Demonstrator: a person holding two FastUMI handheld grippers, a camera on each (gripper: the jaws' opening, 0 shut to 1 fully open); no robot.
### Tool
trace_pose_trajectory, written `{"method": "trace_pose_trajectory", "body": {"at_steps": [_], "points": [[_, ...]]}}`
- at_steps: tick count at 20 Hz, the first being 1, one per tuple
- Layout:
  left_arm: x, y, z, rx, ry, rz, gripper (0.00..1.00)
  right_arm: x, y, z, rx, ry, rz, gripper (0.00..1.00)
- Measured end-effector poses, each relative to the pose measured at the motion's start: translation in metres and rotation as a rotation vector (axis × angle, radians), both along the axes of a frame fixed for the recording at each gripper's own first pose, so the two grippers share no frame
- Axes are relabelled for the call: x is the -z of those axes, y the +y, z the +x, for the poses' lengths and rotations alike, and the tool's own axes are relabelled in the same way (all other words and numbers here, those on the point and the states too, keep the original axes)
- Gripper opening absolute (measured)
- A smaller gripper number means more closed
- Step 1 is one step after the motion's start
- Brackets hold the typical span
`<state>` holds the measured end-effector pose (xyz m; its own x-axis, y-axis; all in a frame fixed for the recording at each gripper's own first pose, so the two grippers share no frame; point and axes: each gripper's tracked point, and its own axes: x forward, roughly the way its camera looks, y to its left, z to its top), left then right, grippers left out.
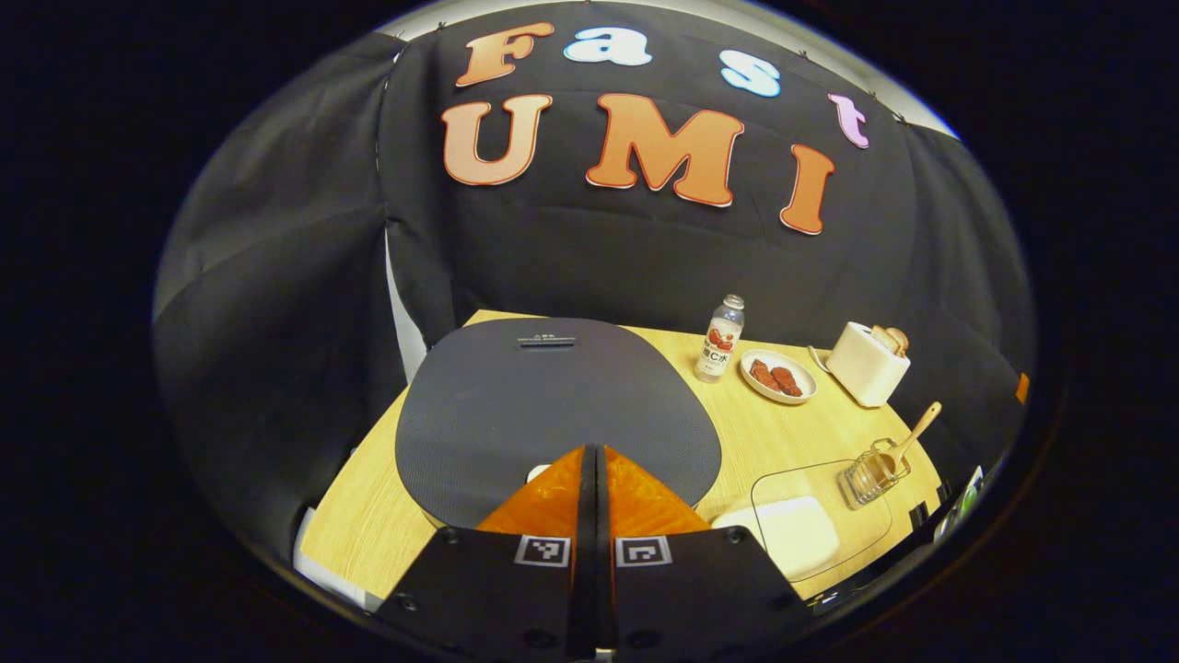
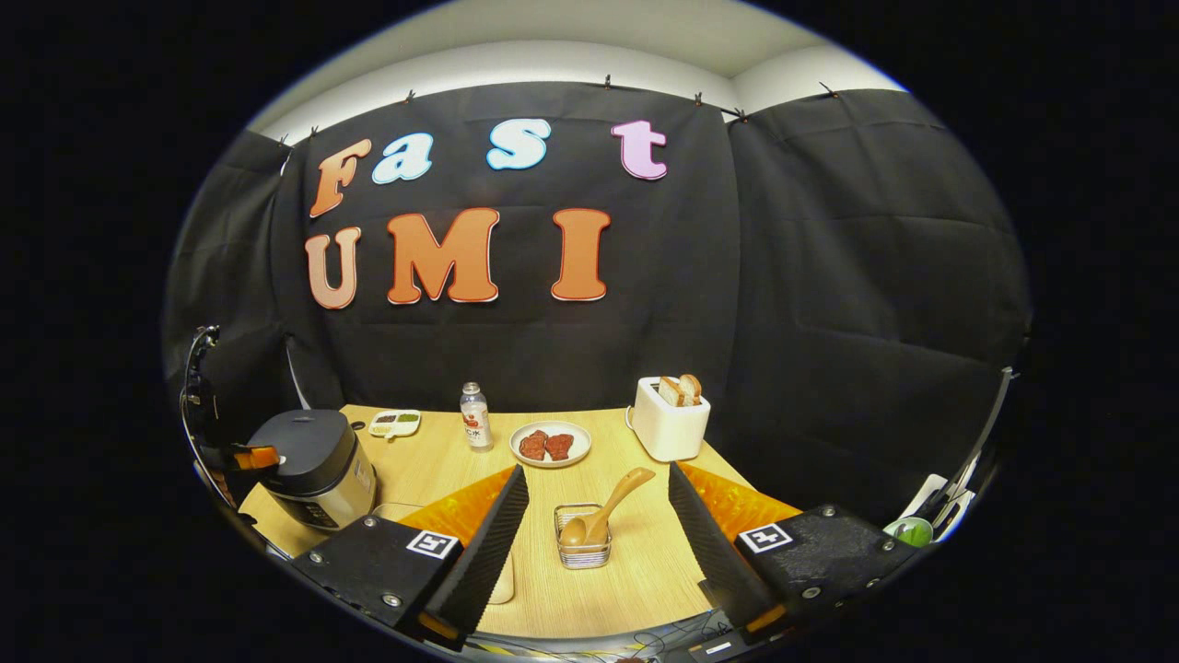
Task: Close the left gripper, press the button to open the rice cooker; take a wooden spoon from the chopstick holder with the right hand, scoop a spoonful of rice and pour it into the rice cooker, then put the wooden spoon back into the chopstick holder.
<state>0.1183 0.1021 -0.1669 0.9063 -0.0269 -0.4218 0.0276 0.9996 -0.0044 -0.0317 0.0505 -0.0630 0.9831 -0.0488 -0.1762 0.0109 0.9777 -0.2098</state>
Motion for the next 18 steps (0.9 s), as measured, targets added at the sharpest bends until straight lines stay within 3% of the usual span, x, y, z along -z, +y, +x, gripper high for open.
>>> {"method": "trace_pose_trajectory", "body": {"at_steps": [5, 8, 10, 12, 15, 18], "points": [[0.012, 0.002, -0.001, 0.017, 0.127, -0.007, 0.04, 0.002, 0.009, -0.003, -0.025, 0.009, 0.01, 0.95], [0.003, 0.003, -0.002, -0.001, 0.142, -0.064, 0.05, 0.004, 0.013, -0.004, -0.032, 0.009, 0.021, 0.95], [-0.006, 0.002, 0.001, 0.006, 0.093, -0.081, 0.05, 0.009, 0.011, -0.004, -0.028, 0.017, 0.021, 0.95], [-0.023, 0.003, -0.003, -0.039, 0.04, -0.107, 0.04, 0.012, 0.007, -0.004, -0.023, 0.024, 0.026, 0.95], [-0.091, 0.002, 0.001, -0.073, -0.131, -0.092, 0.04, 0.01, 0.007, 0.002, -0.021, 0.021, 0.049, 0.95], [-0.16, -0.007, -0.016, -0.052, -0.273, -0.021, 0.04, 0.007, 0.005, 0.008, -0.016, 0.002, 0.074, 0.95]]}}
